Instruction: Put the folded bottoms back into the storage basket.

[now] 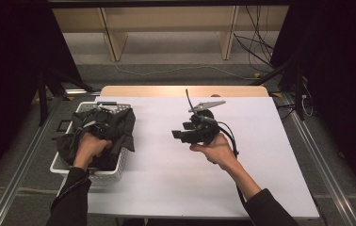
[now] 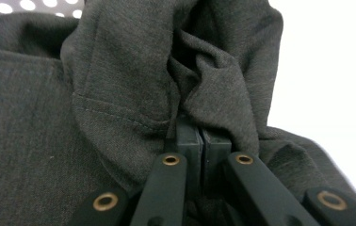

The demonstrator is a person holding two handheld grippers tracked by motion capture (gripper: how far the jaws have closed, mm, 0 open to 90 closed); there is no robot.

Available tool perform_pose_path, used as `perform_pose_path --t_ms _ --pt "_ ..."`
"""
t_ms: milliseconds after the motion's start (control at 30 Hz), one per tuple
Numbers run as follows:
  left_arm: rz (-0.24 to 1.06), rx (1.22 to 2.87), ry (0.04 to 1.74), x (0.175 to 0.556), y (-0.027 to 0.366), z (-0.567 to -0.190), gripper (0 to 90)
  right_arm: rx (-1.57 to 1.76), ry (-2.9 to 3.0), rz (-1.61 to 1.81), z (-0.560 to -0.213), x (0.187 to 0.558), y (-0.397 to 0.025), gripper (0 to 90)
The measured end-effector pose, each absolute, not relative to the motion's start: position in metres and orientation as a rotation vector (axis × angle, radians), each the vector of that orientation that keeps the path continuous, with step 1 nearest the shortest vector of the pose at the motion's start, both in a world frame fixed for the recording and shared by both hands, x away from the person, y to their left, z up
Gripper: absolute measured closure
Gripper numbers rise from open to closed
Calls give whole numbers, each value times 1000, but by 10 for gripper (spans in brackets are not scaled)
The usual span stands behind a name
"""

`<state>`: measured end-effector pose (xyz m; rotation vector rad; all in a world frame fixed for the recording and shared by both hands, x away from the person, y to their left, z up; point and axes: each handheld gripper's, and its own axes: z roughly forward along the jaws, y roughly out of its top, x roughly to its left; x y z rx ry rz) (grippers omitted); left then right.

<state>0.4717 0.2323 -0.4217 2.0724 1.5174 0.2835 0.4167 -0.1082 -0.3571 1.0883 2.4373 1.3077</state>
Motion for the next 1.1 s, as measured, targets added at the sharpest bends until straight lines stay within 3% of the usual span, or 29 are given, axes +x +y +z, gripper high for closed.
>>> perform_pose_path --t_ms 300,500,667,900,1100 --pt "267 2075 1579 479 239 -446 875 1092 2368 1344 -366 400 -134 405" --pt "284 2105 1557 475 239 -438 848 1100 2370 1304 -373 397 -146 405" --pt "286 2062 1532 465 244 -418 746 1103 2387 1254 -382 393 -154 406" --pt "386 1907 1533 446 244 -379 587 1110 2365 1245 -383 388 -159 393" --pt "381 1984 1500 434 215 -371 463 1106 2315 1284 -385 377 -164 354"
